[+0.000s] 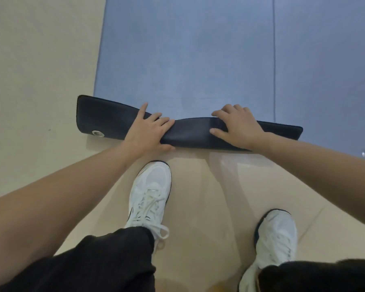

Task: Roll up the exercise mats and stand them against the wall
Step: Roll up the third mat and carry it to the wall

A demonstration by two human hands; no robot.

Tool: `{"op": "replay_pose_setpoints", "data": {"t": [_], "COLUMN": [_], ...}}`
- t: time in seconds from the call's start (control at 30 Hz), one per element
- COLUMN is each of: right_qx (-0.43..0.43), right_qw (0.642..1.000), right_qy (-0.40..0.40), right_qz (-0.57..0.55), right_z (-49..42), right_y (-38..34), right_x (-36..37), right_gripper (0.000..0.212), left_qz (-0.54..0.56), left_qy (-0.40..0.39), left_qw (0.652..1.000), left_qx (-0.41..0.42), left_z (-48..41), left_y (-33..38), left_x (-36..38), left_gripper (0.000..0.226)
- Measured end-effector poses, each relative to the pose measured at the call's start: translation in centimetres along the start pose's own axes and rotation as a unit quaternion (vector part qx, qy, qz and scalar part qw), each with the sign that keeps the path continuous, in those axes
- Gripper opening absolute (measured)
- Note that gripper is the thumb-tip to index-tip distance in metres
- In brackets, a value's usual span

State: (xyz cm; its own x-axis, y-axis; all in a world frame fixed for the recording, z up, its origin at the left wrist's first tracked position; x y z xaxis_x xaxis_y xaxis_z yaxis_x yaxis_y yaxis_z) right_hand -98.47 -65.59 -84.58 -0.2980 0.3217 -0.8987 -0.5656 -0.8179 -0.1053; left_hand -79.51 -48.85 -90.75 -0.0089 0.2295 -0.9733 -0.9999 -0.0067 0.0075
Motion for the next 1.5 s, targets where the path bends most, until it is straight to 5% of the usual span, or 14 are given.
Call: {"op": "replay_pose_setpoints", "data": {"t": [0.23,0.37,0.57,0.77,1.03,1.27,1.5], "right_qx": [-0.048,-0.029,-0.039,-0.025,-0.019,-0.02,-0.021], "right_qw": [0.995,0.993,0.986,0.994,0.999,0.988,0.978], "right_qy": [-0.026,0.048,0.14,0.092,0.028,-0.089,-0.13], "right_qz": [0.084,0.106,0.077,0.055,-0.018,-0.126,-0.164], "right_z": [2.2,0.9,-0.9,-1.8,0.6,1.2,-2.4], "right_y": [-1.5,-1.1,-0.8,-0.2,0.2,-0.6,0.2], "right_x": [-2.0,1.5,4.0,2.9,0.2,2.5,3.1], "right_gripper": [0.087,0.106,0.086,0.081,0.065,0.073,0.074], "left_qz": [0.09,0.147,0.171,0.059,0.102,0.202,0.117], "left_qy": [-0.041,-0.067,-0.076,0.121,0.03,-0.083,0.106], "left_qw": [0.995,0.986,0.981,0.986,0.982,0.964,0.977], "left_qx": [-0.002,-0.041,-0.055,-0.097,-0.156,-0.15,-0.143], "left_z": [-1.8,-2.4,-2.8,-0.9,-0.1,0.4,3.3], "left_y": [-2.0,-3.1,-2.8,-3.1,-2.6,-1.7,1.4], "left_x": [-3.4,-3.9,-3.8,-3.8,-5.9,-3.0,-4.4], "left_gripper": [0.069,0.06,0.074,0.085,0.08,0.092,0.053]}}
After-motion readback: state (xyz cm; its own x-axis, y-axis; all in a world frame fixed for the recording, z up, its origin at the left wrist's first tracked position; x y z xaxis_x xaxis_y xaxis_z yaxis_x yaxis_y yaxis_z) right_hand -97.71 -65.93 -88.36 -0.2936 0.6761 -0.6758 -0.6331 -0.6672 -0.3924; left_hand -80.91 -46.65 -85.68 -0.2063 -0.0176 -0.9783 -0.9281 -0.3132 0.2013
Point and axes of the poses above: each hand's wrist, its own z-axis away from the middle knuckle, its own x-axis out of the palm, y = z × x, the point moved 5 cm from there along -z, towards the middle knuckle, and after that the axes turned 2 degrees about z, right-handed, at the moved point
